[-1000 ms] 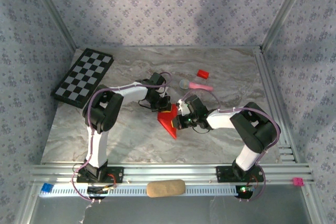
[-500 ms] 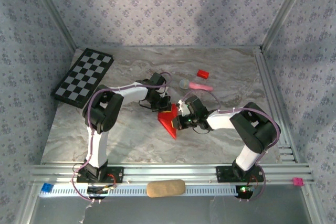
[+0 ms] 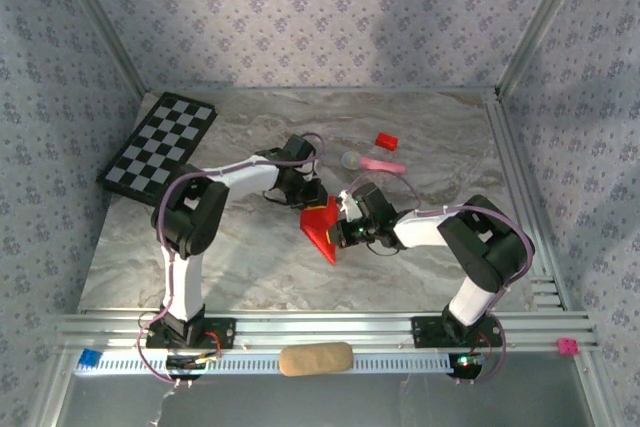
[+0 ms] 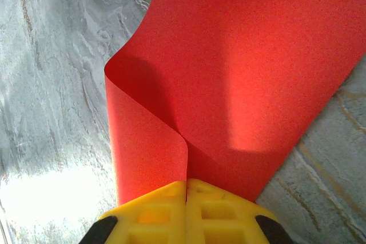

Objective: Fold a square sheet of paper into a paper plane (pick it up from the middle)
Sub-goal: Third fold the triangle at the center of the table.

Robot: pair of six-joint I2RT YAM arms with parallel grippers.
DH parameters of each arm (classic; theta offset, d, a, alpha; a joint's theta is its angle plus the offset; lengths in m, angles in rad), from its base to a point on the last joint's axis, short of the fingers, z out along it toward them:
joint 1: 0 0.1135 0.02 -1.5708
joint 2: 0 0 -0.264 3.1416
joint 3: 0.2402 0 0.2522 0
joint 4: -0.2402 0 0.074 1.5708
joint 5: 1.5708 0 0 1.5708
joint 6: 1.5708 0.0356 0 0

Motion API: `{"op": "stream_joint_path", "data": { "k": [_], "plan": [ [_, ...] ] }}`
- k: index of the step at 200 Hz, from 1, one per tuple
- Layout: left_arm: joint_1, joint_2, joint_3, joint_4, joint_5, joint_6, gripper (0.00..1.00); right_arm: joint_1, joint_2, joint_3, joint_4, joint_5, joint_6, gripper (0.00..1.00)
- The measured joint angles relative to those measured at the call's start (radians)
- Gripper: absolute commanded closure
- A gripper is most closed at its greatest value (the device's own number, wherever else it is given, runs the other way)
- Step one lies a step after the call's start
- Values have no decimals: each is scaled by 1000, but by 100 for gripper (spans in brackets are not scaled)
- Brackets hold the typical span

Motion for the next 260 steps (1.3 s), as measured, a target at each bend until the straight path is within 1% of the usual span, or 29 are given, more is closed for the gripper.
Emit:
{"op": "stream_joint_path", "data": {
  "k": [17, 29, 59, 66, 79, 89, 123, 137, 160, 202, 260],
  "plan": [
    [0, -47, -11, 2, -19, -8, 74, 0, 0, 0, 0, 0, 0, 99],
    [0, -90, -29, 6, -31, -21, 76, 0, 0, 0, 0, 0, 0, 100],
    [1, -214, -124, 40, -41, -68, 86, 0, 0, 0, 0, 0, 0, 100],
    [2, -244, -155, 58, -36, -84, 90, 0, 0, 0, 0, 0, 0, 100],
    [2, -290, -215, 102, -5, -114, 98, 0, 0, 0, 0, 1, 0, 100],
    [2, -316, -265, 150, 32, -155, 100, 0, 0, 0, 0, 1, 0, 100],
    [-10, -349, -467, 397, 148, -313, 100, 0, 0, 0, 0, 3, 0, 100],
    [-21, -349, -536, 478, 167, -370, 100, -1, 0, 0, 0, 3, 0, 100],
    [-33, -350, -605, 565, 174, -437, 100, -1, 0, 0, 0, 3, 0, 100],
    [-34, -349, -650, 665, 176, -491, 100, -1, 0, 0, 0, 3, 0, 100],
    [-34, -348, -657, 697, 176, -505, 100, -1, 0, 0, -1, 3, 0, 100]
  ]
}}
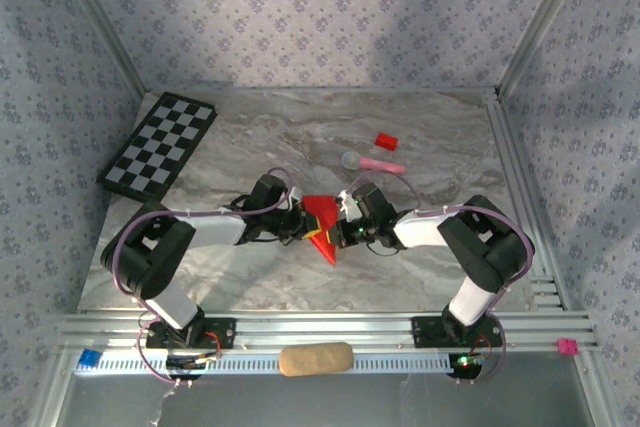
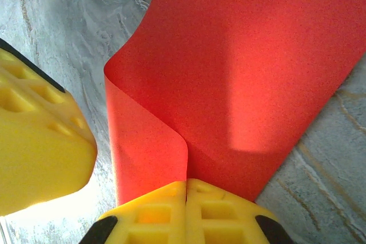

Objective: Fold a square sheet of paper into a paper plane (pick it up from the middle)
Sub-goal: Third fold the triangle at the center of the table.

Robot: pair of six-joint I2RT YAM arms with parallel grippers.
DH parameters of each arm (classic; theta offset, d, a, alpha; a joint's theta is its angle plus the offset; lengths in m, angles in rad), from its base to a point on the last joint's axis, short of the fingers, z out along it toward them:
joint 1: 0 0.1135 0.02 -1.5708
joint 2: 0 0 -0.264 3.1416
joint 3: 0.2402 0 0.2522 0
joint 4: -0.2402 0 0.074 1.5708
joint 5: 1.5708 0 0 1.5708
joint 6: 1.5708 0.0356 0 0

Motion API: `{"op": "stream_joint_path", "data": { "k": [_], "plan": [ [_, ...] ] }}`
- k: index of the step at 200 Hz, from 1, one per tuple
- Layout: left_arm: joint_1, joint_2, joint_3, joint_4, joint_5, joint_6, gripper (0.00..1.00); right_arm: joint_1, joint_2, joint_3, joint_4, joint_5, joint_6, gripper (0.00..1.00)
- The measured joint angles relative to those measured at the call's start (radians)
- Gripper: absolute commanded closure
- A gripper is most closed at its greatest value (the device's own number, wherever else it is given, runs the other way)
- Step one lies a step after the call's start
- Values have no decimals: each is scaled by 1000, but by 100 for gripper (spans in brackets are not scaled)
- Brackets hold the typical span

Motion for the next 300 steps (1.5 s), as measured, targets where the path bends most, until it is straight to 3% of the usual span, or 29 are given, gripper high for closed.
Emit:
{"op": "stream_joint_path", "data": {
  "k": [194, 214, 247, 269, 286, 300],
  "plan": [
    [-13, 93, -3, -10, -45, 56, 100, 3, -1, -2, 1, 3, 4, 99],
    [-18, 93, -3, -11, -50, 64, 100, 3, -2, -2, 1, 4, 7, 94],
    [-21, 93, -3, -13, -52, 79, 100, 5, -40, -2, -35, 14, 29, 70],
    [-24, 93, -2, -15, -57, 84, 100, 3, -112, -1, -92, 49, 48, 61],
    [-24, 93, 0, -16, -56, 90, 100, -3, -185, -1, -145, 84, 71, 58],
    [-25, 95, 3, -20, -57, 90, 100, -7, -242, -5, -166, 101, 91, 62]
  ]
}}
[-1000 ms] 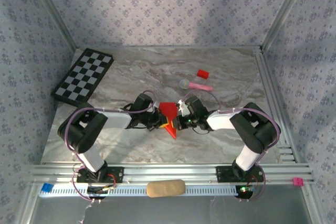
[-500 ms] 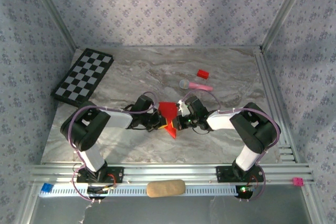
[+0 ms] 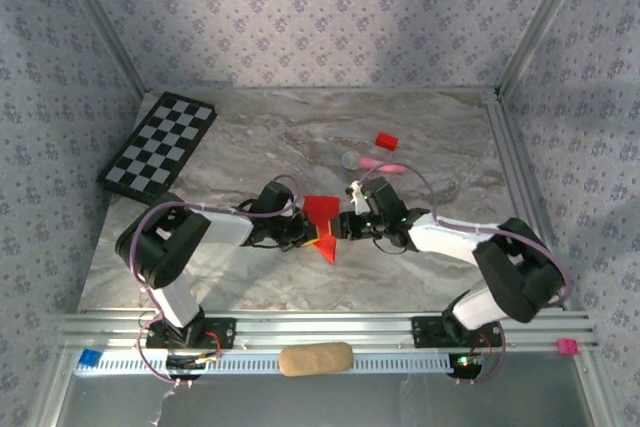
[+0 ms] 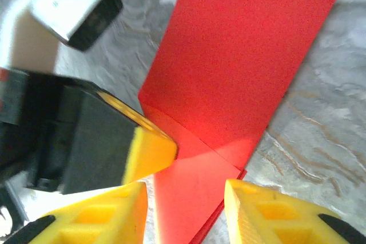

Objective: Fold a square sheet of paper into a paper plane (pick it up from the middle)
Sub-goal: Third fold the triangle at the center of the table.

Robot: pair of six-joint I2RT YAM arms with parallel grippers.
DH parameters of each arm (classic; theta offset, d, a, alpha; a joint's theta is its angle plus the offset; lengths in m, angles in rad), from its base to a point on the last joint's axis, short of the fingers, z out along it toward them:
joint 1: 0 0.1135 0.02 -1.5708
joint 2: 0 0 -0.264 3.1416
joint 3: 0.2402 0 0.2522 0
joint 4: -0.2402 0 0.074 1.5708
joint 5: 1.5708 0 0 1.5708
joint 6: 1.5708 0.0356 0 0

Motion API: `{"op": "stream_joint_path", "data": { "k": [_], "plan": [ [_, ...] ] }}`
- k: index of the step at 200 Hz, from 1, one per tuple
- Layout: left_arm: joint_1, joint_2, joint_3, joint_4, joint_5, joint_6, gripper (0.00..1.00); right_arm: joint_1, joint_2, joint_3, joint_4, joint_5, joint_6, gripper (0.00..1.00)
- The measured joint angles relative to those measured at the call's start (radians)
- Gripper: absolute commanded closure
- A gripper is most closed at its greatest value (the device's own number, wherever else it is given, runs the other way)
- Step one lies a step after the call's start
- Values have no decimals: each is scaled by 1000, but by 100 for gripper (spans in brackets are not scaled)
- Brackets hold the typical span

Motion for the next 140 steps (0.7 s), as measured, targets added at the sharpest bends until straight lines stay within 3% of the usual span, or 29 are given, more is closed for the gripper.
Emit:
{"op": "stream_joint_path", "data": {
  "k": [25, 49, 79, 140],
  "plan": [
    [-1, 4, 4, 0, 0, 3, 100, 14, -53, -6, -6, -28, 40, 82],
    [-4, 5, 7, -3, 0, 11, 100, 75, -17, 6, -21, -58, 97, 94],
    [-5, 6, 11, -8, -1, 15, 100, 131, 71, 37, -33, -68, 137, 97],
    [-6, 6, 12, -10, -3, 19, 100, 152, 177, 100, -55, -72, 171, 99]
  ]
}}
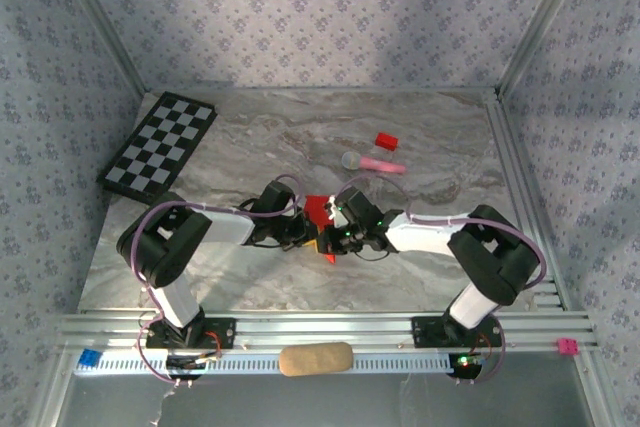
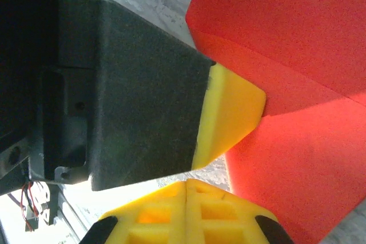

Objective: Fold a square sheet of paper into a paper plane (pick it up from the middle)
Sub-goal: Third fold the triangle at the center of the table.

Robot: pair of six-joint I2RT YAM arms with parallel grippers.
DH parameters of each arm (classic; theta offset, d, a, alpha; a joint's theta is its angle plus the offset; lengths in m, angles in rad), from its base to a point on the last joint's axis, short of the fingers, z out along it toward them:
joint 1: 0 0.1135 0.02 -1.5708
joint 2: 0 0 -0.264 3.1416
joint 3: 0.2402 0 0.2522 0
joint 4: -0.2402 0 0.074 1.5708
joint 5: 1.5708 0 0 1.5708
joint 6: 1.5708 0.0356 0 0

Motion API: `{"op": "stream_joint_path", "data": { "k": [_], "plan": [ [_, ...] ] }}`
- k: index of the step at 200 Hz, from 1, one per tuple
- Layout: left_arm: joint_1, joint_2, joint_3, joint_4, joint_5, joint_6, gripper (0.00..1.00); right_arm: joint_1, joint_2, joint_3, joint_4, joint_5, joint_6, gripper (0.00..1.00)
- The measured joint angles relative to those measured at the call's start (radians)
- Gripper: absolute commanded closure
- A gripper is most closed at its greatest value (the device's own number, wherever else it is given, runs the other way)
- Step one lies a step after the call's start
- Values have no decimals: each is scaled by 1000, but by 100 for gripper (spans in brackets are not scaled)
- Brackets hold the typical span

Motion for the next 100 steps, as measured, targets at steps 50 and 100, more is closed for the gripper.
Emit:
{"op": "stream_joint_path", "data": {
  "k": [50, 100],
  "plan": [
    [0, 0, 0, 0, 0, 0, 100, 2, 43, 4, -28, 0, 0, 99],
    [0, 0, 3, -5, 0, 6, 100, 2, 43, -7, -26, 0, 0, 99]
  ]
}}
